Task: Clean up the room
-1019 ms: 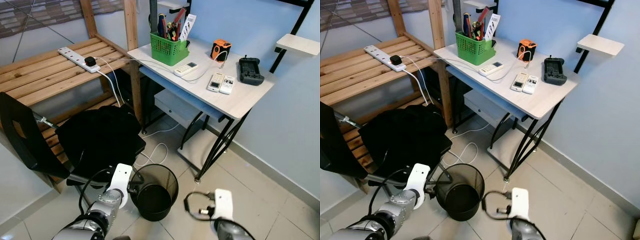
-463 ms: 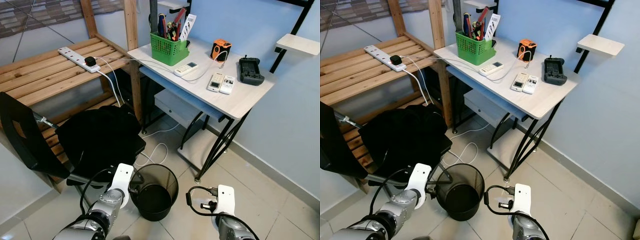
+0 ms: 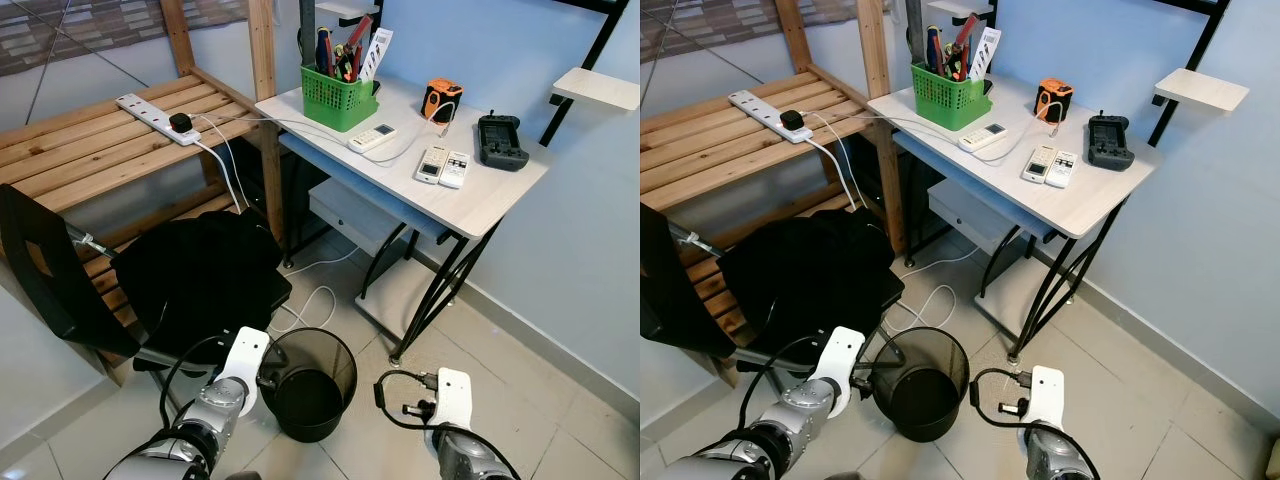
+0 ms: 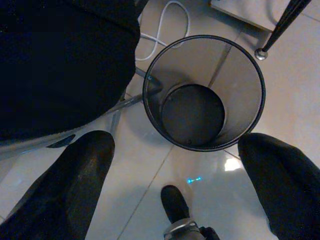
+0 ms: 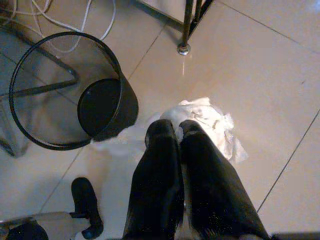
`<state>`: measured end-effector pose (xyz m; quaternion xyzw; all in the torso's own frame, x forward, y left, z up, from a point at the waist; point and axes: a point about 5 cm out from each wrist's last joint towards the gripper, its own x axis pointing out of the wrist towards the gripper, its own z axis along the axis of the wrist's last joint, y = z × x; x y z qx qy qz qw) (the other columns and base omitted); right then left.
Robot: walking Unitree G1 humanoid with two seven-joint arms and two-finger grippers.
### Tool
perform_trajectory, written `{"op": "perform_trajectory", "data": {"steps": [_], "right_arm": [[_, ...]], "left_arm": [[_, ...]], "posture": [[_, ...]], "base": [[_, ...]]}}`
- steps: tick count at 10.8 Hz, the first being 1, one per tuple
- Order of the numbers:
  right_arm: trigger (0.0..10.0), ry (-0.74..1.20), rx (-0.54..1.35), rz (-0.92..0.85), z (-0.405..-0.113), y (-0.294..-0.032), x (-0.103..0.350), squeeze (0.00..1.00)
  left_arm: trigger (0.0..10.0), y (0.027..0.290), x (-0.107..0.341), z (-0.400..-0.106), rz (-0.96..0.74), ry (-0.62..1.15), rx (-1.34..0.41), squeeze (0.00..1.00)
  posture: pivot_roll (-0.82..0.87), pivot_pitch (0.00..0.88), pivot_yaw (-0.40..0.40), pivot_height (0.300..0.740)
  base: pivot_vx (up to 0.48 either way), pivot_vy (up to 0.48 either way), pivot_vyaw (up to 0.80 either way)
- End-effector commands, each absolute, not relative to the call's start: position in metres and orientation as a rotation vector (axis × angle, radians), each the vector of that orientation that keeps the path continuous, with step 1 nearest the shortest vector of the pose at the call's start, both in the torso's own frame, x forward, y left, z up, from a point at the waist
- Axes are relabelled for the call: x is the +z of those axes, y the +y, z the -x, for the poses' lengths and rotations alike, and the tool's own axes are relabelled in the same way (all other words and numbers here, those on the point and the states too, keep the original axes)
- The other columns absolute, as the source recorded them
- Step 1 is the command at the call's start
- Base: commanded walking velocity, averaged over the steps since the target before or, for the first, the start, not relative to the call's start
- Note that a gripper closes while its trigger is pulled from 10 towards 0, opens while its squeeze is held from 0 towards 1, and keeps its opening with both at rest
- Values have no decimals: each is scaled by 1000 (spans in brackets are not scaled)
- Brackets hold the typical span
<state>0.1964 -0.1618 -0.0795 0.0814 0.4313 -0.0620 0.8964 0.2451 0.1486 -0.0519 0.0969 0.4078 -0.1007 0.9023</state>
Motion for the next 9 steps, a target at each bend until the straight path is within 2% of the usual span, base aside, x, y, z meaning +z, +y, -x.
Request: {"op": "perform_trajectory", "data": {"steps": [1, 6, 9], "right_arm": [[10000, 857, -145, -179, -205, -165, -75, 0], [10000, 867, -149, -171, -200, -168, -77, 0], [10000, 863, -188, -212, -201, -171, -76, 0]], "left_arm": [[10000, 149, -51, -246, -203, 840, -213, 0], [10000, 147, -53, -244, -216, 843, -227, 0], [10000, 149, -52, -245, -158, 850, -173, 0]], "posture": [[44, 0, 7, 726], [39, 0, 4, 726], [33, 0, 4, 726]], "base": [[0, 0, 0], [0, 0, 0], [0, 0, 0]]}}
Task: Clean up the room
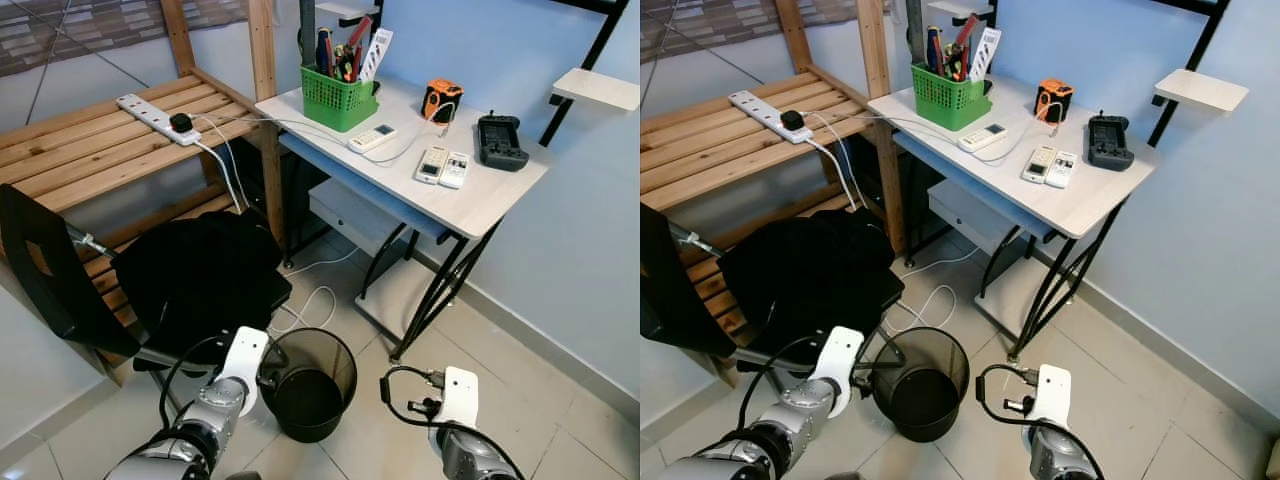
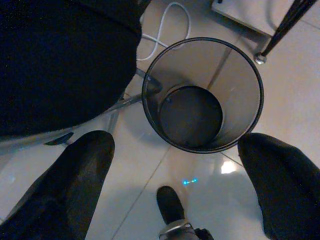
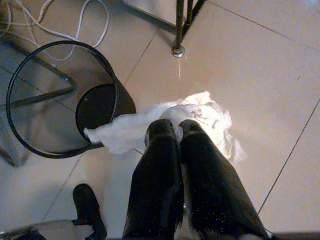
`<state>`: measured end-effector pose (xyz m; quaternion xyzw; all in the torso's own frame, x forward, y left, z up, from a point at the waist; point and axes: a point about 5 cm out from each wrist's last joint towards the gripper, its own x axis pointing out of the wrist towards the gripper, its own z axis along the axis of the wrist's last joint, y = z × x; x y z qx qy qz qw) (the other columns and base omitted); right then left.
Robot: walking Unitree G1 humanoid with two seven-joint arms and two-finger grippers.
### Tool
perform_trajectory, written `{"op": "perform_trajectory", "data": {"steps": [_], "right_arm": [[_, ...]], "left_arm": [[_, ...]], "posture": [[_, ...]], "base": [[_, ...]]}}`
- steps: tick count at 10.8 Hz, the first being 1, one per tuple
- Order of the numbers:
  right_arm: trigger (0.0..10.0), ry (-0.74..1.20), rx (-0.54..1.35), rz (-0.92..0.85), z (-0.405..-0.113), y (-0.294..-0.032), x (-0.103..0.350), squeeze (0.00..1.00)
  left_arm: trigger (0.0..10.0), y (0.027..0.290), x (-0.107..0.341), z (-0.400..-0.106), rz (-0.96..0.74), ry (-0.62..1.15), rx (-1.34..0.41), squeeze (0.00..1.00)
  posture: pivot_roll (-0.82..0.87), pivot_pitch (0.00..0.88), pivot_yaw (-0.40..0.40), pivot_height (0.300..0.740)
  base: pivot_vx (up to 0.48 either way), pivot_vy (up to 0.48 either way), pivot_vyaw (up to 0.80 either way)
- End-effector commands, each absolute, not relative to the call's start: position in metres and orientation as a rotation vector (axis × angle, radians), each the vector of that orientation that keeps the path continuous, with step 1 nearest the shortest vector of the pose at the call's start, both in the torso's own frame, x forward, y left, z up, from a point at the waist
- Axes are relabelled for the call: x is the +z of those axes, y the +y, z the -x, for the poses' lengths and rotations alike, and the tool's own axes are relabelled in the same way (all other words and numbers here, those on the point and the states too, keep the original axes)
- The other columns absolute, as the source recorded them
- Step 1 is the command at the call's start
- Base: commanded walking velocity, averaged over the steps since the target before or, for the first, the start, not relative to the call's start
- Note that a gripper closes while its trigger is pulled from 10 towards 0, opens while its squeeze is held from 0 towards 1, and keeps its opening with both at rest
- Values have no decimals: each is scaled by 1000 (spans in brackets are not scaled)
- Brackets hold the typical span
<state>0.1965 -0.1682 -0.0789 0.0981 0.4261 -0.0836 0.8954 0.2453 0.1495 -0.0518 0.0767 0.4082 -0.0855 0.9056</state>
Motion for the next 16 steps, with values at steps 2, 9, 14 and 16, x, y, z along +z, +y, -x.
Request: {"op": "perform_trajectory", "data": {"steps": [2, 9, 14, 16], "right_arm": [[10000, 860, -192, -219, -202, -170, -76, 0], [10000, 867, -194, -225, -200, -170, -77, 0], [10000, 869, -193, -220, -199, -171, -77, 0], [10000, 868, -183, -213, -200, -171, -77, 0]], "left_arm": [[10000, 149, -52, -246, -154, 849, -165, 0], [10000, 149, -53, -243, -176, 854, -185, 0], [10000, 147, -53, -244, -187, 854, -200, 0], [10000, 147, -53, -244, -189, 852, -202, 0]], "posture": [[32, 0, 6, 726], [31, 0, 8, 726], [31, 0, 1, 726], [34, 0, -3, 726]], "base": [[0, 0, 0], [0, 0, 0], [0, 0, 0], [0, 0, 0]]}}
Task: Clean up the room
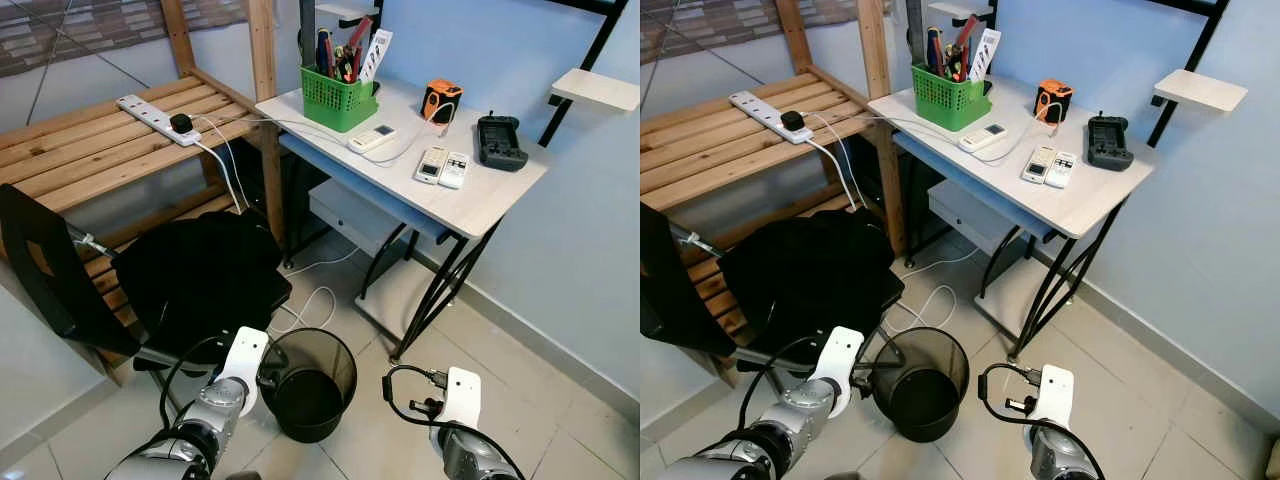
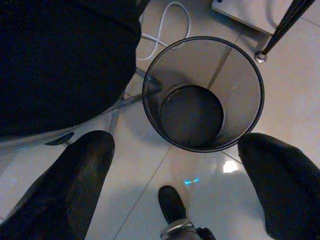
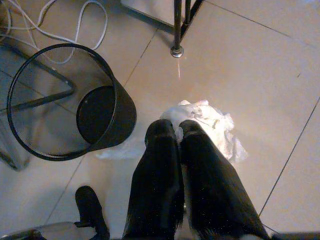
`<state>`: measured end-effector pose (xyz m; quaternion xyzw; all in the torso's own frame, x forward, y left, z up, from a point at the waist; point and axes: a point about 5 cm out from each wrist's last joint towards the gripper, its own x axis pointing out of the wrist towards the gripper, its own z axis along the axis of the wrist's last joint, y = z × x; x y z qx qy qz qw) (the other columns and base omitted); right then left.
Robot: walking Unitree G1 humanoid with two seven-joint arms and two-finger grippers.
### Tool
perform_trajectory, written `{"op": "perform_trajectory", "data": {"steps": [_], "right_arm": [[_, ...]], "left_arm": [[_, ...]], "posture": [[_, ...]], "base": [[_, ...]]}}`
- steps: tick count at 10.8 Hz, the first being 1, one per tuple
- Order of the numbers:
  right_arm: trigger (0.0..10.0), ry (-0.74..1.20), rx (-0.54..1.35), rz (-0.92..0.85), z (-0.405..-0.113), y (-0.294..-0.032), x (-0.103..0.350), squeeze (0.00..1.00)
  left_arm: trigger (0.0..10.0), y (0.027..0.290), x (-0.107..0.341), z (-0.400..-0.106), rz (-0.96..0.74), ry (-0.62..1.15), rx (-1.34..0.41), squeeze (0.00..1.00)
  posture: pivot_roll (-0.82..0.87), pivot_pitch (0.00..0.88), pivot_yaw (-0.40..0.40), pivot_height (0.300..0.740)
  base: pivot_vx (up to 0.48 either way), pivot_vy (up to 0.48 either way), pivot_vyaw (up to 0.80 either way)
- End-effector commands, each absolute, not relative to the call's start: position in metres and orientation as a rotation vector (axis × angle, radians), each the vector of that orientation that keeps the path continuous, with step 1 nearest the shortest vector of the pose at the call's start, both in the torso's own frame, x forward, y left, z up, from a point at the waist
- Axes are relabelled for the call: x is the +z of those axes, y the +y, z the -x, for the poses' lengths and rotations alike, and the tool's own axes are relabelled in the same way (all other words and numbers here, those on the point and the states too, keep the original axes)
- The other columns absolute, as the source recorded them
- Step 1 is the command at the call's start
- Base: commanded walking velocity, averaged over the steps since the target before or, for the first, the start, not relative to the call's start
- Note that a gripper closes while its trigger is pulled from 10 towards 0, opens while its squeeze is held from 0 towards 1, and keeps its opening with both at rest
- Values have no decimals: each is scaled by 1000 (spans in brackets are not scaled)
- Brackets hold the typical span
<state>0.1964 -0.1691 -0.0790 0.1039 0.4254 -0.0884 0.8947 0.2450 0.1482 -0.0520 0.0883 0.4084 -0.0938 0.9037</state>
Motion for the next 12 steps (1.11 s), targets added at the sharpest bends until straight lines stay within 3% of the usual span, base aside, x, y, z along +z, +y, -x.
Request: {"op": "perform_trajectory", "data": {"steps": [1, 12], "right_arm": [[10000, 865, -180, -210, -201, -171, -76, 0], [10000, 879, -171, -201, -198, -170, -78, 0]], "left_arm": [[10000, 147, -53, -244, -189, 851, -202, 0], [10000, 147, -54, -243, -183, 857, -203, 0]], "posture": [[34, 0, -2, 726], [30, 0, 3, 726]], "base": [[0, 0, 0], [0, 0, 0]]}}
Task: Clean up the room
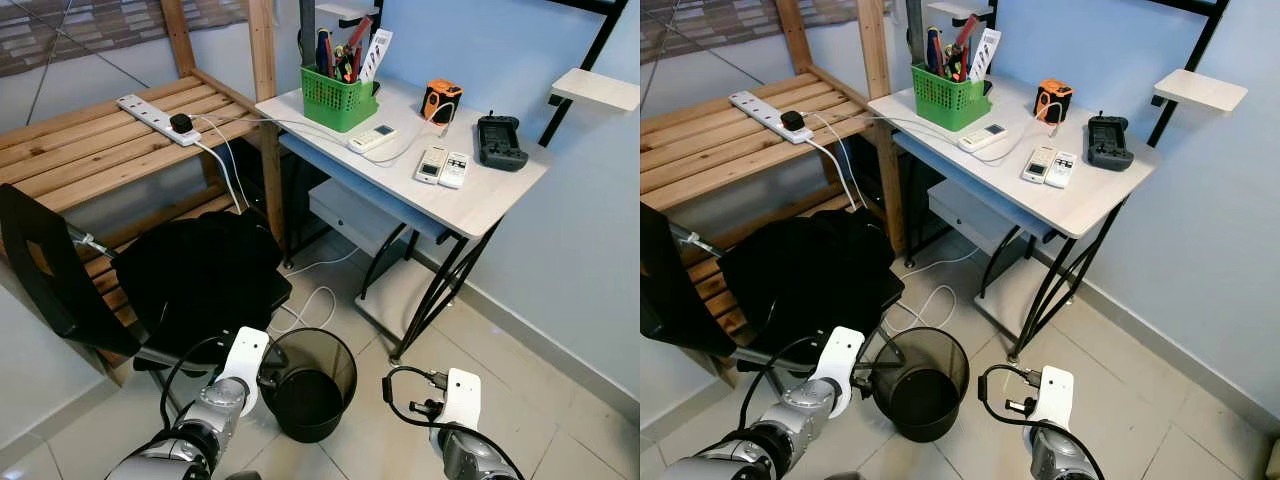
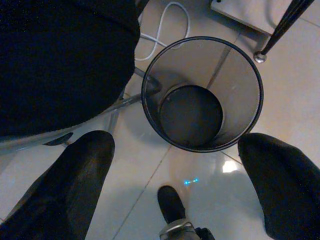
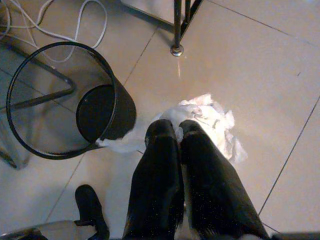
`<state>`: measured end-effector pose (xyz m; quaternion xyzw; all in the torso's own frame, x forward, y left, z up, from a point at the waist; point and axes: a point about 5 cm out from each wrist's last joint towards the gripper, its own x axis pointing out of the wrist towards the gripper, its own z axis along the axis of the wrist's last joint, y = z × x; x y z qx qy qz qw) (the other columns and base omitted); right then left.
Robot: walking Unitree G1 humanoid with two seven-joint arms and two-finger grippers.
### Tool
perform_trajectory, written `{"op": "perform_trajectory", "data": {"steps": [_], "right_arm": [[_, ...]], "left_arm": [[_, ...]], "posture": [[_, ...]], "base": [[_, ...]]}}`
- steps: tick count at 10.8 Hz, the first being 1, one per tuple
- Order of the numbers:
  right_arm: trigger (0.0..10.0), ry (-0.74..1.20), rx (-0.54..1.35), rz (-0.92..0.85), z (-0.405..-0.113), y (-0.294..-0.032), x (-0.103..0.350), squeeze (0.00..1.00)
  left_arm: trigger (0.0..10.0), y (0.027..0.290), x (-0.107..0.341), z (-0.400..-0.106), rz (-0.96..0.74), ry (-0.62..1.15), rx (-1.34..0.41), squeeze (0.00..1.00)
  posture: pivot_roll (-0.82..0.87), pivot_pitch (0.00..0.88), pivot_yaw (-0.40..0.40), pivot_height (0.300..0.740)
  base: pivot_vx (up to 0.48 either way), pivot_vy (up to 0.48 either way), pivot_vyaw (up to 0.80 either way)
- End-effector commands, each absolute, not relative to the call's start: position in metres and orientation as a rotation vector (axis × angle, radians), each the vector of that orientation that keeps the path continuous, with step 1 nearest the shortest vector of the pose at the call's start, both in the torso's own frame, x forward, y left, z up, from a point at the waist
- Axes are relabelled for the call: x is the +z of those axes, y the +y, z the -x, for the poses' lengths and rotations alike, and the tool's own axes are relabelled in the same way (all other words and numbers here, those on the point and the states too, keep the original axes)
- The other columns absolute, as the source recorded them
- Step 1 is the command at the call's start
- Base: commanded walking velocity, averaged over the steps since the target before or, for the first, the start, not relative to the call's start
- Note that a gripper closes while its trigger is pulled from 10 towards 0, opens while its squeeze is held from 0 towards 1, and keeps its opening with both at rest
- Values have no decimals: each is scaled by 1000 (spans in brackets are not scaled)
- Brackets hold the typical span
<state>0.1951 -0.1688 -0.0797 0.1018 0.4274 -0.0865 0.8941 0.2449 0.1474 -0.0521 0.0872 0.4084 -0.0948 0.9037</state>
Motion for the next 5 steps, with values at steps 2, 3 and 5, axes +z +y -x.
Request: {"op": "perform_trajectory", "data": {"steps": [2, 3, 5], "right_arm": [[10000, 879, -170, -198, -198, -170, -78, 0], [10000, 880, -170, -196, -197, -170, -78, 0], [10000, 882, -167, -195, -197, -170, -79, 0]], "left_arm": [[10000, 144, -53, -244, -177, 853, -208, 0], [10000, 138, -52, -245, -180, 847, -229, 0], [10000, 138, -53, -244, -204, 846, -246, 0]], "posture": [[29, 0, 3, 726], [26, 0, 2, 726], [25, 0, 3, 726]], "base": [[0, 0, 0], [0, 0, 0], [0, 0, 0]]}}
